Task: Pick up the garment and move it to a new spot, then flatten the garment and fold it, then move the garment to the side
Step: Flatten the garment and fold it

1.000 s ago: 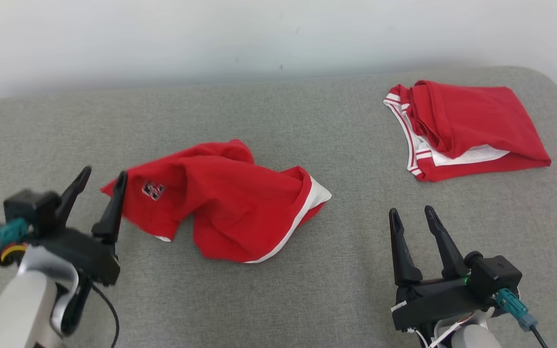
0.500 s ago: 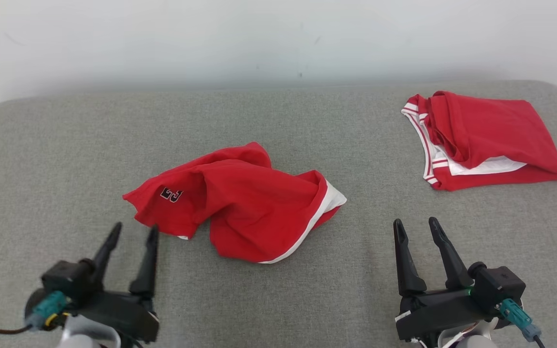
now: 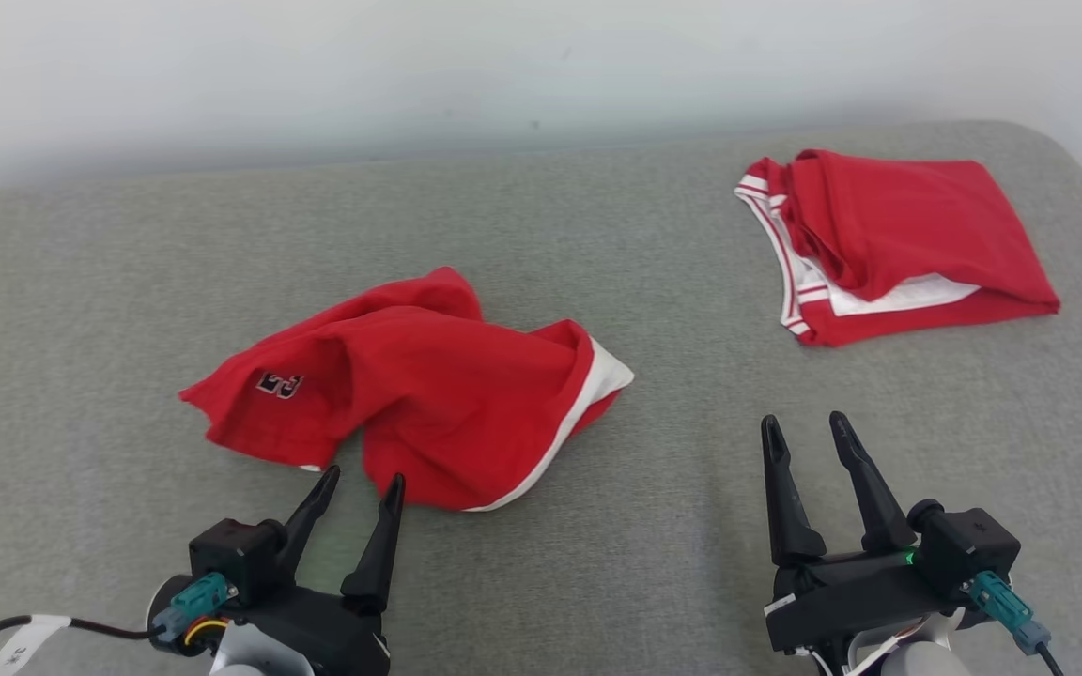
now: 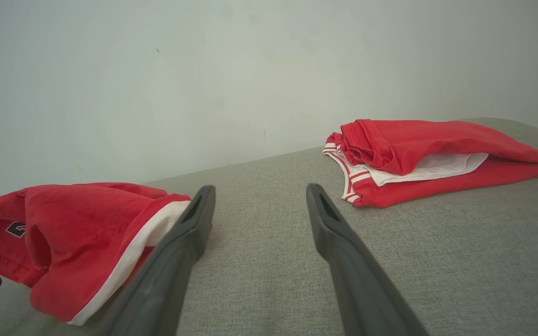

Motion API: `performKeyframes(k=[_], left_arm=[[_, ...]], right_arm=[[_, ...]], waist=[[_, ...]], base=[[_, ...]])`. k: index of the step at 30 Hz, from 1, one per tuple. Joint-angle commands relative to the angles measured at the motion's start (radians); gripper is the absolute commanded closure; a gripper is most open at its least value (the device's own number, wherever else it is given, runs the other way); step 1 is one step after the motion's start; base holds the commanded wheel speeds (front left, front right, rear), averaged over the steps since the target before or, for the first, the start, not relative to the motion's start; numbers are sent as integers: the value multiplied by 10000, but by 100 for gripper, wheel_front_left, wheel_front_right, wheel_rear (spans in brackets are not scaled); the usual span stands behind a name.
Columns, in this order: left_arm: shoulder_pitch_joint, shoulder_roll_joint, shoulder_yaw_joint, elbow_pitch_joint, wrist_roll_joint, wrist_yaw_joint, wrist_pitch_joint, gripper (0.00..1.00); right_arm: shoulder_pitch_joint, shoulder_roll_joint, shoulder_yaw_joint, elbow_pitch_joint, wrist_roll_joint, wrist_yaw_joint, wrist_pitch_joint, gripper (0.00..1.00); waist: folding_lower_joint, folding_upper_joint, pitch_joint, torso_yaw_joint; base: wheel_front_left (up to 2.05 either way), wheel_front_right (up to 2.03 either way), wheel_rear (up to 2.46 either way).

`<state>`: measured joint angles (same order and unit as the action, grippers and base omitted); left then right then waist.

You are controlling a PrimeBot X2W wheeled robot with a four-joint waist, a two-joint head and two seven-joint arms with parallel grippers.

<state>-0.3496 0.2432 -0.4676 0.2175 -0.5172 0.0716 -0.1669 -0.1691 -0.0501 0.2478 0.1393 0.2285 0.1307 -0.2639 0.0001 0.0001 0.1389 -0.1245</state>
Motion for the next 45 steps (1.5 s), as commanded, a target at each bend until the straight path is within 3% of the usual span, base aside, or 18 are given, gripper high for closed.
performKeyframes(k=[1, 6, 14, 16, 23, 28, 37, 45], left_arm=[[-72, -59, -42, 176, -57, -32, -31, 0], [-218, 47, -198, 856, 204, 57, 50, 0], [-429, -125, -258, 1691, 14, -165, -174, 0], [-474, -150, -253, 1854, 13, -211, -272, 100], [-466, -272, -123, 1574, -83, -187, -631, 100], [2, -18, 2, 740, -178, 64, -497, 100], [1508, 928, 528, -1543, -456, 928, 448, 100], [2758, 1544, 1219, -2307, -644, 1618, 443, 100]], right_arm=[[36, -4, -1, -11, 70, 1, -5, 0], [7, -4, 65, -35, 141, 1, -5, 0], [-4, -2, 88, -36, 168, 1, -5, 0], [28, -2, 77, -37, 153, 1, -5, 0], [260, -4, -223, -39, 18, 1, -5, 0], [439, -5, -307, 23, 10, 1, -5, 0], [503, -4, -252, 68, 26, 1, -5, 0], [540, -5, -191, 164, -17, 1, -5, 0]], waist=[[-1, -1, 142, -287], [-1, -1, 228, -669], [-1, -1, 285, -1017], [-1, -1, 274, -1037], [-1, -1, 89, -585], [-1, -1, -208, 70], [-1, -1, -521, 1066], [-1, -1, -455, 1258]], base=[[0, 0, 0], [0, 0, 0], [0, 0, 0], [0, 0, 0], [0, 0, 0], [0, 0, 0], [0, 0, 0], [0, 0, 0]])
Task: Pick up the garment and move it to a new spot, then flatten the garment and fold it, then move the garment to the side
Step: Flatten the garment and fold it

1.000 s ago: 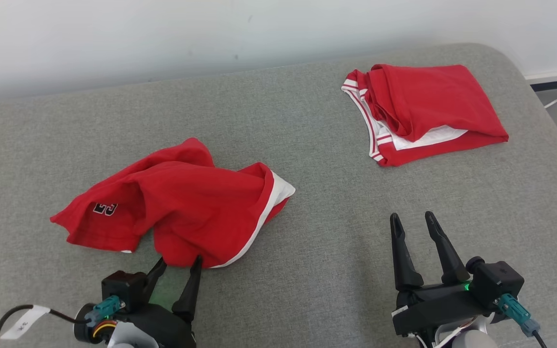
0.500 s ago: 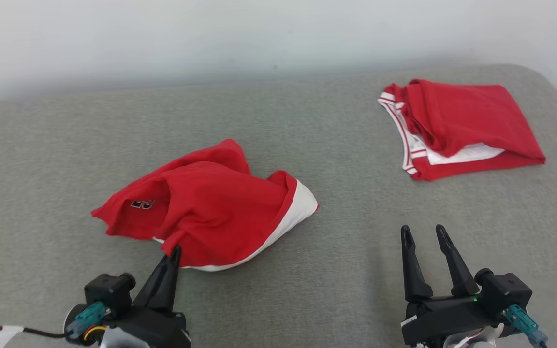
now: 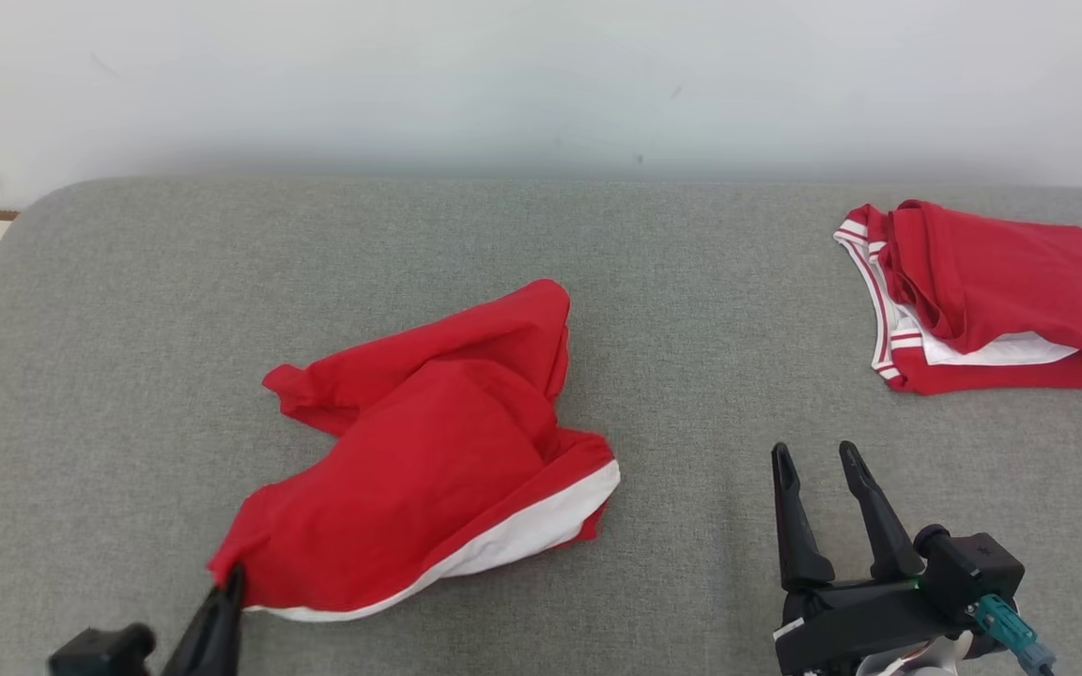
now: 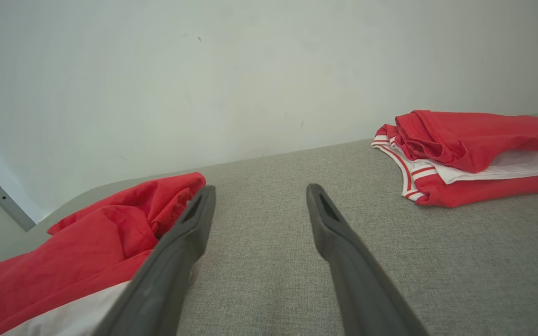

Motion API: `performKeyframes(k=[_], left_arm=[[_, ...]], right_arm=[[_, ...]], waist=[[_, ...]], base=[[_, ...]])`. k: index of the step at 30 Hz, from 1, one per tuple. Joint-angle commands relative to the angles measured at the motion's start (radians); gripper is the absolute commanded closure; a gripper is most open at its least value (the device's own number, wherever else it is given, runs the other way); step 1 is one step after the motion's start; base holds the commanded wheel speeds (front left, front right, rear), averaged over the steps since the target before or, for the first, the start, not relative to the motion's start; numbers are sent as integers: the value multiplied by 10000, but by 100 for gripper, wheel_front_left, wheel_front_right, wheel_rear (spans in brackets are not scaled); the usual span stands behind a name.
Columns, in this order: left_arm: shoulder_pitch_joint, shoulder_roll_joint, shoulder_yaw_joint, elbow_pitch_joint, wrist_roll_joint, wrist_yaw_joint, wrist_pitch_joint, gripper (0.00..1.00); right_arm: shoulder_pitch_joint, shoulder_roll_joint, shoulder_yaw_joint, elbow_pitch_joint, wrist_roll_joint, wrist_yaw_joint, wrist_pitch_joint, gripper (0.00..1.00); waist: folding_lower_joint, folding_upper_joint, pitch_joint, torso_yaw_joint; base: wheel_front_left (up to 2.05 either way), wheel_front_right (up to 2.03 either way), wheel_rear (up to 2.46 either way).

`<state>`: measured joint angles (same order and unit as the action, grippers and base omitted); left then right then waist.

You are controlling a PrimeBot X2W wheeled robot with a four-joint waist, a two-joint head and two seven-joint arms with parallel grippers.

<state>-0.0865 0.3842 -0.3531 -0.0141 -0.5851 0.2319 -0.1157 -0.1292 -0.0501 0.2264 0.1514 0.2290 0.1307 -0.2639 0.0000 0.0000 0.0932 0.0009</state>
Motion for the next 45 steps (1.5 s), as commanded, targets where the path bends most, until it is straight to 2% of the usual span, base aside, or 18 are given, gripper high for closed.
performKeyframes(k=[1, 11, 12, 13, 14, 24, 31, 38, 45], left_arm=[[187, 105, 176, 56, -58, 55, -173, 100], [77, -148, 338, 1357, -213, -169, -906, 100], [30, -174, 363, 1440, -158, -149, -999, 66], [0, -217, 361, 1501, -93, -137, -1057, 14], [-2, -281, 379, 1546, -86, -129, -1117, 0], [-20, -677, 812, 1055, 447, -76, -1494, 0], [246, -1245, 1332, 234, 1221, -127, -1503, 0], [245, -1825, 1482, 271, 1657, -454, -1506, 0], [281, -2260, 1638, 463, 1952, -822, -1506, 0]], right_arm=[[147, -5, 32, 66, -34, 1, -5, 0], [184, -5, 53, 235, -122, 1, 50, 0], [197, -5, 46, 224, -134, 3, 69, 0], [232, -5, 24, 208, -144, 1, 88, 0], [263, -5, 22, 189, -157, 1, 116, 0], [123, -5, 86, 193, -294, 1, 378, 0], [-487, -235, 660, 679, -195, 1, 1134, 0], [-1363, -651, 1565, 1755, 329, 1, 1888, 0], [-2566, -880, 2030, 3354, 1014, 1, 2140, 0]], waist=[[0, 0, 4, -3], [0, 0, -99, -44], [0, 0, -111, -28], [0, 0, -122, 9], [0, 0, -125, 41], [0, 0, -211, 506], [0, 0, -283, 807], [0, 0, -304, 1199], [0, 0, -217, 1606]], base=[[0, 0, 0], [0, 0, 0], [0, 0, 0], [0, 0, 0], [0, 0, 0], [0, 0, 0], [0, 0, 0], [0, 0, 0], [0, 0, 0]])
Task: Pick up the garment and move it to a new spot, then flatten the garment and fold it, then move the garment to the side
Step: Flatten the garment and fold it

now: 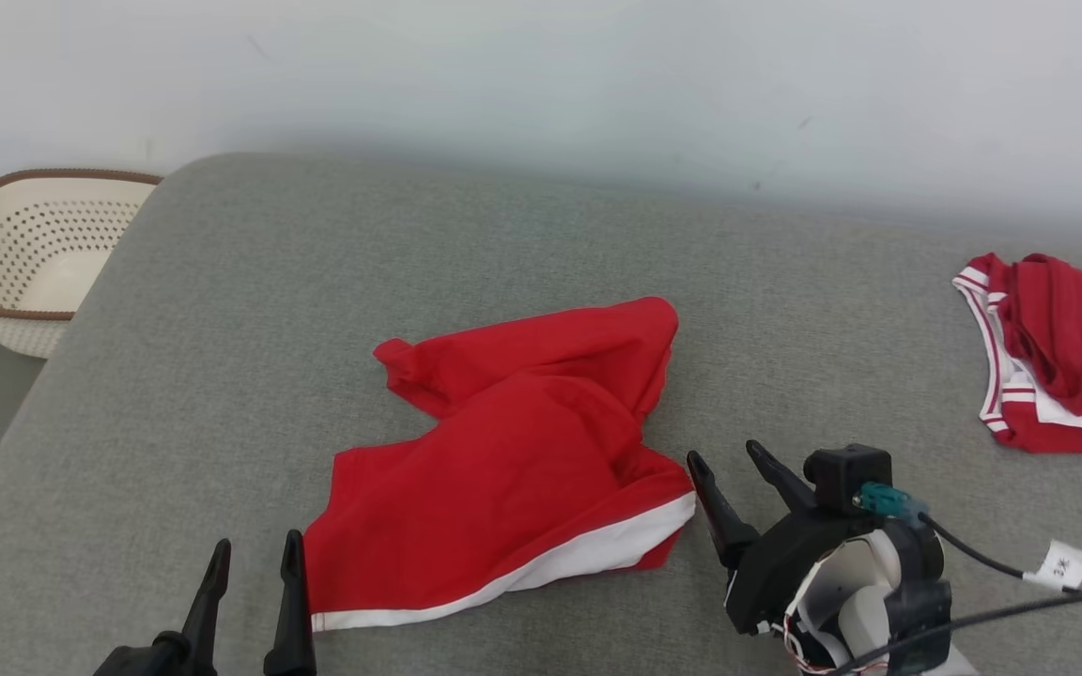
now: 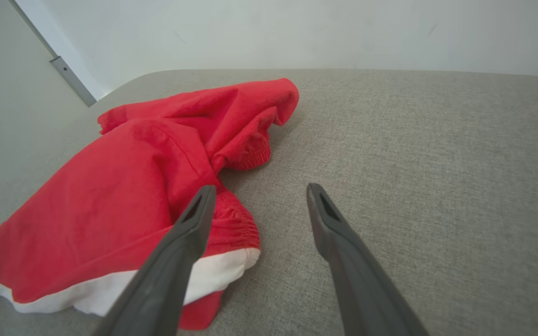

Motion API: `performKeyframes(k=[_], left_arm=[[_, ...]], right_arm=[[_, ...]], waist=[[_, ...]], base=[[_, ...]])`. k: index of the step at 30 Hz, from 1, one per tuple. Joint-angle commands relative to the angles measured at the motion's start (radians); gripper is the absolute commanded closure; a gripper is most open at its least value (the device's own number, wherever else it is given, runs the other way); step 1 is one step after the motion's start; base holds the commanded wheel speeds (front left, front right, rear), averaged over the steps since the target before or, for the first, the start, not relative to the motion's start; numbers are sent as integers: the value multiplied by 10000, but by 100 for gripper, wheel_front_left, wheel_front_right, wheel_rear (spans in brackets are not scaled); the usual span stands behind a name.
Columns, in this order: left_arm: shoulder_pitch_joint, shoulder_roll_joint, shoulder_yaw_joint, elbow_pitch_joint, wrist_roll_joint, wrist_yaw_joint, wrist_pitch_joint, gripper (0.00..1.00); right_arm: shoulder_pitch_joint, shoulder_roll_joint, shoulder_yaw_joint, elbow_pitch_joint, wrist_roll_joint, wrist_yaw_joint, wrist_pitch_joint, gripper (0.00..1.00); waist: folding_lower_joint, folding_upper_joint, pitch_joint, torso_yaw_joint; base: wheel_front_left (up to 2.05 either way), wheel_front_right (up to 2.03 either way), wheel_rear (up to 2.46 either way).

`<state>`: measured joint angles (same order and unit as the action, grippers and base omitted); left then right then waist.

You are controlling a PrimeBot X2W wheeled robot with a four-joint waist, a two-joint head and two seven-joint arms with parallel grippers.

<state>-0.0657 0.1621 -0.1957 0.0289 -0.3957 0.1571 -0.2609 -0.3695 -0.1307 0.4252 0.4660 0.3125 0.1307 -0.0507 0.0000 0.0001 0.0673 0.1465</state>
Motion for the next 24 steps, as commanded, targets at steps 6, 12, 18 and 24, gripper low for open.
performKeyframes(k=[6, 12, 18, 24], left_arm=[[-1, -309, 206, 173, 315, -326, -55, 0], [-66, -525, 436, 294, 481, -569, -55, 0], [-148, -673, 660, 472, 583, -793, -55, 0], [-43, -824, 841, 564, 740, -919, -56, 0]], right_arm=[[-982, -225, 325, 1668, 531, 1, 22, 0], [-1496, -114, 862, 2768, 819, 1, 9, 0], [-1816, 71, 1453, 3507, 1171, 1, -31, 53], [-2044, 5, 1569, 3910, 1260, 1, -670, 100]], waist=[[0, -1, 122, 502], [0, -1, 199, 678], [0, -1, 244, 745], [0, -1, 195, 683]], base=[[0, 0, 0], [0, 0, 0], [0, 0, 0], [0, 0, 0]])
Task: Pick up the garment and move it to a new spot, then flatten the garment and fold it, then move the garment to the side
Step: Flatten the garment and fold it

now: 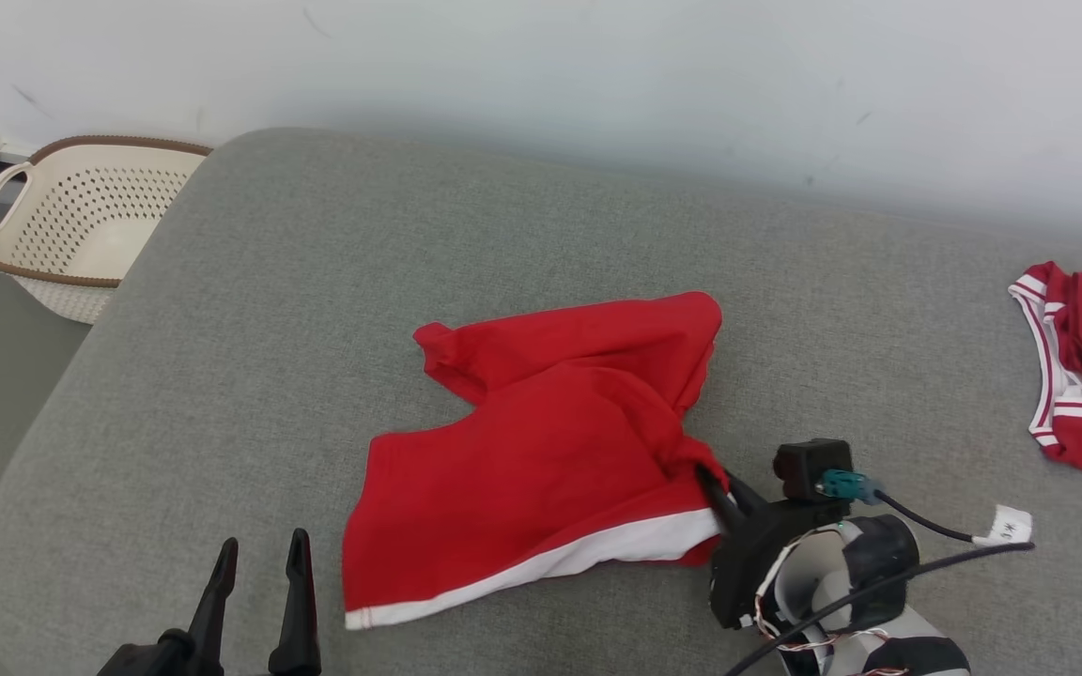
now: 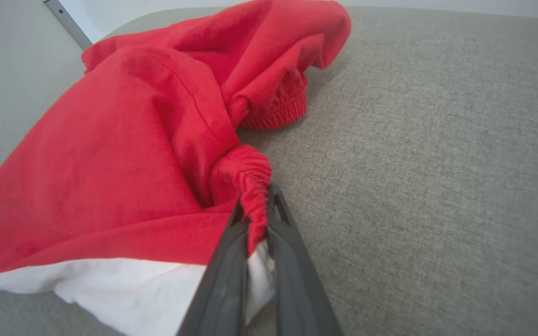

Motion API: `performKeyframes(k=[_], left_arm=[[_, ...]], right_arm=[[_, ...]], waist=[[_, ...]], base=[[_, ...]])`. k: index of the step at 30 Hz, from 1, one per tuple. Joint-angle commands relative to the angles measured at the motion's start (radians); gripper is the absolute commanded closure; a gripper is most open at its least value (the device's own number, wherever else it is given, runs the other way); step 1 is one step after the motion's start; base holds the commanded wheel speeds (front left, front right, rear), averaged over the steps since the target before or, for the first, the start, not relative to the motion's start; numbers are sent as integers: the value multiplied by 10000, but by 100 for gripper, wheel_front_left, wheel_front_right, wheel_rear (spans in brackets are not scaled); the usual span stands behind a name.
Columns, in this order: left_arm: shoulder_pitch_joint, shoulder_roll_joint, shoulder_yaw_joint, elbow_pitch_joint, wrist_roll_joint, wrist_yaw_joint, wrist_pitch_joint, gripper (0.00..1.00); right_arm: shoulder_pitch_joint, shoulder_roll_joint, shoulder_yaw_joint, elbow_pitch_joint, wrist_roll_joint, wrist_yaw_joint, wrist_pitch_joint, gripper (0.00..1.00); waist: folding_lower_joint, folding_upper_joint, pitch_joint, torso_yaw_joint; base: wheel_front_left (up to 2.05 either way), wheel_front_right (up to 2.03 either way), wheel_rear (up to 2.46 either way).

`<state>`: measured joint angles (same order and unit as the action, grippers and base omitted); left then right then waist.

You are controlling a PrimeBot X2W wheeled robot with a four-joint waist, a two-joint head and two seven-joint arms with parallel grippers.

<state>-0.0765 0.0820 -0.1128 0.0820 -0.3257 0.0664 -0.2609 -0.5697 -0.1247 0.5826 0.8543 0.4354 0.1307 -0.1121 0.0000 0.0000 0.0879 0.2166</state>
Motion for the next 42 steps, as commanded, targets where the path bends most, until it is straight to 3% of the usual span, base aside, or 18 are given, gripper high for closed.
performKeyframes(k=[1, 7, 12, 20, 26, 28, 29, 30, 42], left_arm=[[93, -43, 48, 39, 60, -19, -56, 0], [360, -132, 240, 42, 144, -96, -56, 0], [489, -186, 306, 56, 228, -142, -56, 0], [592, -254, 334, 41, 268, -193, -54, 0], [592, -287, 309, 108, 281, -201, -55, 0], [585, -290, 311, 118, 285, -211, -55, 0], [578, -294, 302, 136, 290, -227, -55, 0], [573, -296, 297, 151, 293, -235, -56, 0], [695, -306, 511, 35, 383, -269, -56, 0]], right_arm=[[-65, -102, -77, 62, 2, 1, -198, 100], [323, -343, -813, -206, -509, 1, -931, 100], [1132, -519, -1676, -1171, -1241, 1, -884, 100], [3688, -55, -3515, -4361, -2643, 1, 467, 100], [5620, 494, -4056, -7044, -3145, 1, 1773, 100], [5820, 547, -4092, -7353, -3155, 1, 1898, 100], [5971, 594, -4134, -7652, -3183, 1, 1958, 93], [6093, 633, -4142, -7891, -3203, 1, 1987, 3], [6312, 742, -4436, -9059, -3087, 1, 1136, 0]], waist=[[0, 0, -25, -40], [0, 0, -151, -367], [0, 0, -218, -747], [0, 0, -276, -1092], [0, 0, -315, -1170], [0, 0, -318, -1183], [0, 0, -321, -1196], [0, 0, -329, -1211], [0, 0, -552, -1561]], base=[[0, 0, 0], [0, 0, 0], [0, 0, 0], [0, 0, 0], [0, 0, 0], [0, 0, 0], [0, 0, 0], [0, 0, 0], [0, 0, 0]])
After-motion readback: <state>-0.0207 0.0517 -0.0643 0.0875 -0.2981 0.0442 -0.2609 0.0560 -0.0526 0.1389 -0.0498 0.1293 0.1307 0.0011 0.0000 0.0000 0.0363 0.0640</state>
